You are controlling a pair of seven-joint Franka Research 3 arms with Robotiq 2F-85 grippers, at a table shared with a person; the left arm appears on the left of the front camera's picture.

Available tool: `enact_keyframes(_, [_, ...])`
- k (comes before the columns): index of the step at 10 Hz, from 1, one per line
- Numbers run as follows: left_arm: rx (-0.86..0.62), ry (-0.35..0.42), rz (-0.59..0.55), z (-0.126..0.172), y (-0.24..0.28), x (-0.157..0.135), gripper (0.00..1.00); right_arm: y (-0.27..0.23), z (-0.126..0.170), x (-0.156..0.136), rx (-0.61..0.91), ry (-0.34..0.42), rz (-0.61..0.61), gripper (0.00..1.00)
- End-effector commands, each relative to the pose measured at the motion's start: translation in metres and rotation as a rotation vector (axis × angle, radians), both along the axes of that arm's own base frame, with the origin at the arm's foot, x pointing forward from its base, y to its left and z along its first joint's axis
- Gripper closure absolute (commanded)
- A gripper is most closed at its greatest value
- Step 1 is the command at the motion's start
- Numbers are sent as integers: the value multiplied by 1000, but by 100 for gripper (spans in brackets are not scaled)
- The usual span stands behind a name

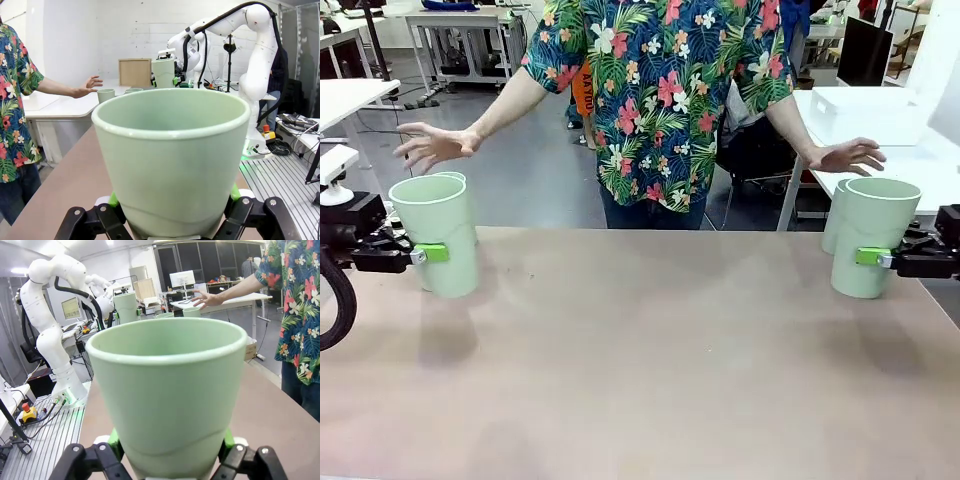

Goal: Stack the cups and store them in the basket.
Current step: Place the stack of Reusable plastic cups into the Pantry Basket.

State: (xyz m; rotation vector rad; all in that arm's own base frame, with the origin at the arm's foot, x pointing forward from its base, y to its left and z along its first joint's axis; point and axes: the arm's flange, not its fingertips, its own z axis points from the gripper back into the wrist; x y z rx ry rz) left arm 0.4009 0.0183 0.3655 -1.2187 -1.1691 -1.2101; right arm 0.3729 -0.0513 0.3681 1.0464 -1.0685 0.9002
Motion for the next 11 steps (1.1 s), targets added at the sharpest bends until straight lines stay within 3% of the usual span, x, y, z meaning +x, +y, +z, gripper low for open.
enact_keyframes(1, [-2,-7,6,3,1,0,14,1,2,0,4,-4,1,15])
enact_keyframes(11, [-2,-7,6,3,1,0,14,1,2,0,4,-4,1,15])
